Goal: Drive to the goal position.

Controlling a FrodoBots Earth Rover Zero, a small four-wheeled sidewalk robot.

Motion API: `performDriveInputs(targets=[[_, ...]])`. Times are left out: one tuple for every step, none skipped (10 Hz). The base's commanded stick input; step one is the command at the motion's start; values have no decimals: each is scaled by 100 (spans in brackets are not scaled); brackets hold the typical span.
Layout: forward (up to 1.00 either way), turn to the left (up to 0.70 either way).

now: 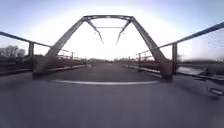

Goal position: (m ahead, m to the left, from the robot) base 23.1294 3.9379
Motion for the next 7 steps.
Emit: performDriveInputs(targets=[[100, 1], [100, 3], [100, 3], [100, 3], [100, 3], [100, -2], [100, -3]])
